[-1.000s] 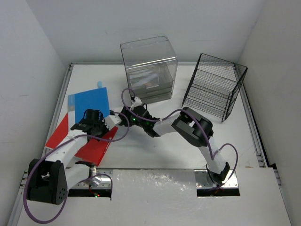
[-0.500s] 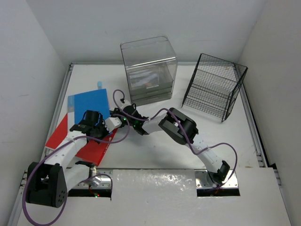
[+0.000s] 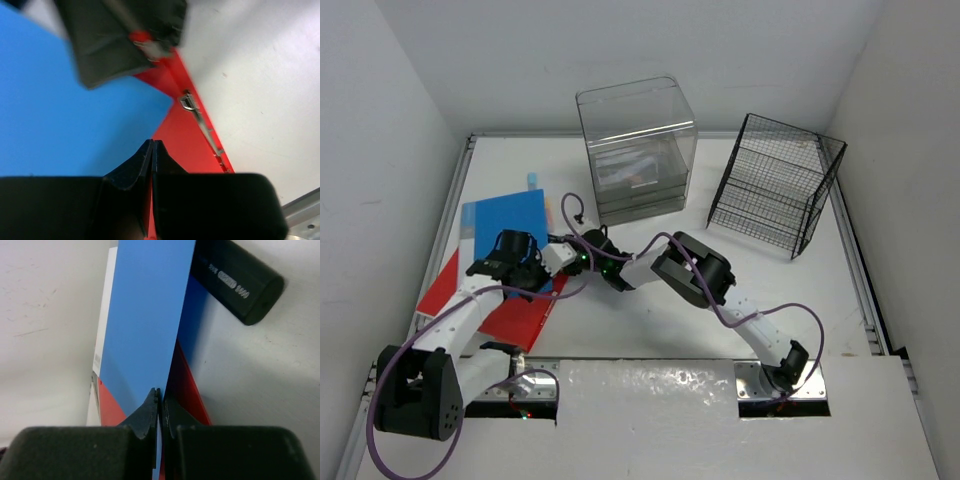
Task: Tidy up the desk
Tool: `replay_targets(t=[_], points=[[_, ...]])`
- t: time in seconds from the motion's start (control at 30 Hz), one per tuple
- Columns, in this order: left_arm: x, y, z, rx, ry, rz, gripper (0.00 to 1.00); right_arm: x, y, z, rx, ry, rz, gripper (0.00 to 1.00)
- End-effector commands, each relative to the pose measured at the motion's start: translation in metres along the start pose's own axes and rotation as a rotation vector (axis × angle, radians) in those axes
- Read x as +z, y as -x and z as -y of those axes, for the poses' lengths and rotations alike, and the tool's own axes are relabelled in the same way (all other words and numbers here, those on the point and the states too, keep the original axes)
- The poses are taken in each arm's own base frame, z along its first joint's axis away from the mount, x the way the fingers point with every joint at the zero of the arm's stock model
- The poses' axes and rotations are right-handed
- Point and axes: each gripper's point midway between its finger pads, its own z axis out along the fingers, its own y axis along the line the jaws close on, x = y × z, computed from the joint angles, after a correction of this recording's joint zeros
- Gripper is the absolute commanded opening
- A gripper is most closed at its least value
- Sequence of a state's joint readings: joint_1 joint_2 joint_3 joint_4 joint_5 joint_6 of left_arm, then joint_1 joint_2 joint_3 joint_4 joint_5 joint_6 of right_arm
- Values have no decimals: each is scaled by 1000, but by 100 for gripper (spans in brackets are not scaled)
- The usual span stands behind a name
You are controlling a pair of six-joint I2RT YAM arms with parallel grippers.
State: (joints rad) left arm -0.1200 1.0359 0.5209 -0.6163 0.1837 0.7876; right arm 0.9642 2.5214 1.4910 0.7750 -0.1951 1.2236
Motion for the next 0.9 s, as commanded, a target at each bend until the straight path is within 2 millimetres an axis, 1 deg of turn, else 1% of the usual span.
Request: replay_targets(t=[0.0,0.03,0.07,0.1,0.13,0.17,0.2,0.23,0.27,0.3,0.33,0.37,0.4,0.43,0.47,0.5,0.53,0.57,0.6,0.63,0.7,0.73,0.77,0.87], points=[[-26,38,-40,-105,135,103,0,0,5,-20,-41,100,33,0],[-31,42,-49,-144,164,113,0,-2,8,-24,-81,107,37,0],[-35,38,-59,-221,174,112,0,-4,9,-29,-127,112,41,0],[-41,41,-67,-259,179,129,3,-9,8,-23,-232,96,38,0],[-55,48,-81,-304,195,158,9,-16,19,-42,-288,118,64,0],[-59,45,-90,-369,167,179,17,-22,22,-49,-333,129,76,0],[-64,48,-96,-397,157,200,36,-31,22,-48,-407,137,91,0],[-76,54,-106,-421,160,223,42,-40,30,-67,-446,172,121,0],[-77,54,-112,-465,137,242,47,-46,33,-72,-473,186,131,0],[-85,60,-121,-476,148,266,56,-53,29,-73,-513,206,129,0],[-87,60,-128,-509,150,283,60,-59,33,-85,-533,233,139,0],[-92,62,-135,-522,165,301,67,-63,31,-87,-558,249,134,0],[-94,60,-144,-555,186,318,71,-68,29,-96,-577,281,126,0],[-97,59,-151,-569,203,329,77,-70,29,-99,-588,293,125,0],[-99,58,-156,-585,215,338,80,-75,28,-99,-605,307,133,0],[-103,54,-168,-618,237,355,82,-79,28,-99,-613,317,133,0],[-105,50,-174,-637,247,364,86,-83,30,-104,-622,331,145,0],[-107,47,-179,-655,254,372,89,-88,29,-101,-630,333,150,0],[-104,39,-185,-695,247,371,91,-91,32,-100,-638,332,157,0],[-103,35,-187,-709,246,371,93,-96,35,-105,-654,345,164,0],[-101,21,-198,-749,276,353,93,-103,33,-103,-704,351,158,0],[-99,15,-201,-763,292,347,93,-109,29,-108,-742,389,146,0],[-102,10,-208,-773,320,353,93,-112,27,-111,-753,408,143,0],[-108,5,-211,-787,320,383,94,-115,25,-108,-759,436,122,0]])
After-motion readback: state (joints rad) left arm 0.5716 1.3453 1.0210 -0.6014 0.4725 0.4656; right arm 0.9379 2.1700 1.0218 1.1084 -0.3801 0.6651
